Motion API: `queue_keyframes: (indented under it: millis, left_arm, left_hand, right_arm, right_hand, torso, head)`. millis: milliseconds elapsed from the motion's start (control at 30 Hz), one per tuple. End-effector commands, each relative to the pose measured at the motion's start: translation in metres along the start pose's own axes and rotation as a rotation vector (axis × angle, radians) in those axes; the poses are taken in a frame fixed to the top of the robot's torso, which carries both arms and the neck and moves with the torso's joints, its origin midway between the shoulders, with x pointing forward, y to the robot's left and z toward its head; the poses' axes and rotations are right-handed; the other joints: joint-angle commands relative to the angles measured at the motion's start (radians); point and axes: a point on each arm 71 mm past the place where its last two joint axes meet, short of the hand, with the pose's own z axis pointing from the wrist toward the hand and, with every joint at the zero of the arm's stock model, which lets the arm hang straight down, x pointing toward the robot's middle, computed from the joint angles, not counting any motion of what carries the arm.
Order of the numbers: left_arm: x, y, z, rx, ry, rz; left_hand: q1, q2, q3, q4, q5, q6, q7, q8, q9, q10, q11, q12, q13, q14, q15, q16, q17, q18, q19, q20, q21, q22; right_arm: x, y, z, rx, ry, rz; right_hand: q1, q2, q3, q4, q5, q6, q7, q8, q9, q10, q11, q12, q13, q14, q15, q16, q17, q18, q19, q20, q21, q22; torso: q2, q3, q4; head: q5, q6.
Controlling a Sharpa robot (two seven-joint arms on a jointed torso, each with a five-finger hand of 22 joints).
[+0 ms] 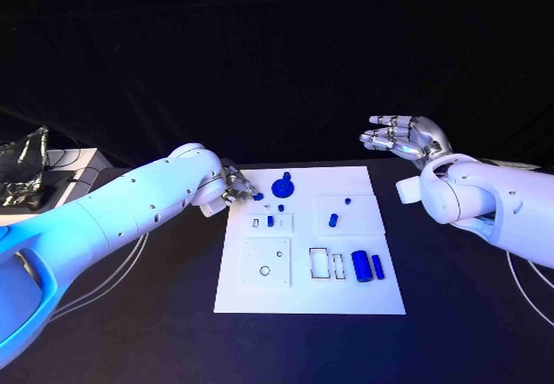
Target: Assemble the parts on the task board
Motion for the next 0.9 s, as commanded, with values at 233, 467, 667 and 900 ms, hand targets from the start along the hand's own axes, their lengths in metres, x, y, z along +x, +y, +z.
queue_keyframes:
  millis: [233,467,667,900]
  left_arm:
    - [0.0033,-0.0035,-0.0011,0.023,0.027,-0.002]
    - [0.0031,-0.0047,-0.0031,0.029,0.013,-0.01]
    - [0.0038,-0.0058,-0.0046,0.026,0.009,-0.008]
    - [0.0059,-0.0081,-0.005,0.016,0.01,0.01]
  left_hand:
    - [-0.061,0.002,0.041,-0.045,0.001,-0.003,-0.002,-0.002,0.009,0.0,-0.007,0.0,0.001,-0.001,-0.006,0.004,0.004,0.008,0.003,-0.004,0.001,0.014]
    - [-0.118,-0.039,-0.035,-0.008,0.0,0.019,-0.004,0.005,0.012,0.012,-0.007,0.004,0.002,0.01,-0.007,0.012,0.013,0.007,0.013,-0.005,0.009,0.02]
    - [-0.138,-0.045,-0.351,0.1,0.0,0.039,-0.012,0.021,0.034,0.031,-0.01,0.003,0.001,0.028,-0.01,0.027,0.032,0.006,0.034,-0.005,0.032,0.032]
    - [-0.067,-0.017,-0.495,0.175,0.0,0.048,-0.017,0.016,0.062,0.041,-0.014,-0.001,0.006,0.037,-0.013,0.034,0.05,0.003,0.044,-0.008,0.043,0.042]
  right_arm:
    - [0.0008,0.0013,0.0004,-0.013,0.007,0.0]
    - [0.0006,0.0011,0.0007,-0.012,0.007,0.0]
    - [0.0005,0.001,0.0008,-0.012,0.007,-0.001]
    - [0.0005,0.0009,0.0009,-0.012,0.007,-0.001]
  right_hand:
    - [-0.006,0.002,0.001,-0.005,0.006,0.002,0.062,-0.006,-0.001,0.007,0.002,-0.005,-0.001,0.006,-0.001,-0.005,-0.001,0.003,0.003,-0.003,-0.002,-0.001]
    - [-0.006,0.002,0.001,-0.005,0.006,0.002,0.062,-0.006,-0.001,0.007,0.002,-0.005,-0.001,0.006,-0.001,-0.005,-0.001,0.003,0.003,-0.003,-0.002,-0.001]
    - [-0.006,0.002,0.001,-0.005,0.006,0.002,0.062,-0.006,-0.001,0.007,0.002,-0.005,-0.001,0.006,-0.001,-0.005,-0.001,0.003,0.003,-0.003,-0.002,-0.001]
    - [-0.006,0.002,0.001,-0.005,0.006,0.002,0.062,-0.006,-0.001,0.007,0.002,-0.005,-0.001,0.006,-0.001,-0.005,-0.001,0.003,0.003,-0.003,-0.002,-0.001]
  torso:
    - [0.0,0.0001,0.0003]
    - [0.0,0.0,-0.0005]
    - [0.0,0.0004,0.0002]
    - [0.002,0.0008,-0.0001]
  head:
    - [0.001,0.001]
    - [0.0,0.004]
    - [0.0,0.004]
    - [-0.001,0.004]
